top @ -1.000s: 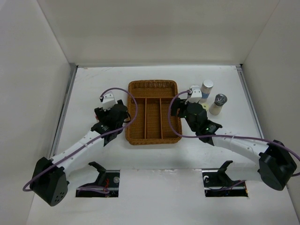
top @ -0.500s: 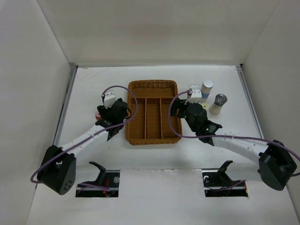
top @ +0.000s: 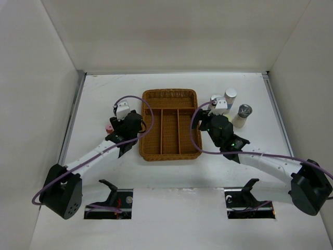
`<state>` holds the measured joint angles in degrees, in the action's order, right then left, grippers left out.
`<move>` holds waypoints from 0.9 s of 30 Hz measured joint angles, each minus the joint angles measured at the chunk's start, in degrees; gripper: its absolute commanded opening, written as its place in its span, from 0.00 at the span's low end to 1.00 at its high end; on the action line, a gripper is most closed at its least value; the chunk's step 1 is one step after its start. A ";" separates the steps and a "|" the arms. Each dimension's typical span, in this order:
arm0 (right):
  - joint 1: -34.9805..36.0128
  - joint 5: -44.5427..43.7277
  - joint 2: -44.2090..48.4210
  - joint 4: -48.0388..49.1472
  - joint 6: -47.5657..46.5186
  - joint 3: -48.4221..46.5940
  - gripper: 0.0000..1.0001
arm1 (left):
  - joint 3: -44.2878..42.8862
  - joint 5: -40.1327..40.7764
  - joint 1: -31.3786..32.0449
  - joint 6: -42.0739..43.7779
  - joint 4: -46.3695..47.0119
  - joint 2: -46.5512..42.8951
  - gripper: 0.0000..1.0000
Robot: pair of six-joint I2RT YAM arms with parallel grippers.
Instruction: Organize the condiment bottles
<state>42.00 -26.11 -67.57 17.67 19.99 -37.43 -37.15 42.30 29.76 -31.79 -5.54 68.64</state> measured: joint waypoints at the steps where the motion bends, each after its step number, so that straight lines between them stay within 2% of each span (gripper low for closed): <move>1: 0.00 0.00 0.02 0.02 0.15 0.00 0.78 | -0.15 -0.15 0.52 0.13 -0.83 -0.83 0.31; 6: -0.04 0.04 0.02 0.02 0.44 0.00 0.78 | -5.14 0.26 3.32 1.62 -3.78 -4.28 0.31; 11: -0.31 0.09 0.02 0.04 0.85 0.02 0.78 | -14.38 0.85 4.59 2.45 -1.99 -1.07 0.32; 16: -0.94 0.22 0.09 0.87 1.38 0.72 0.78 | -23.82 -2.14 5.03 3.32 2.80 10.23 0.32; 23: -2.47 0.24 0.20 0.90 2.36 1.73 0.78 | -37.31 -7.54 2.40 4.68 5.49 28.81 0.32; 27: -2.62 0.26 0.24 0.87 2.67 1.84 0.78 | -41.44 -9.05 1.16 5.95 6.23 35.56 0.32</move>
<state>39.38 -25.85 -67.33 18.55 22.65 -35.59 -78.59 33.26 30.92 -25.85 0.69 104.20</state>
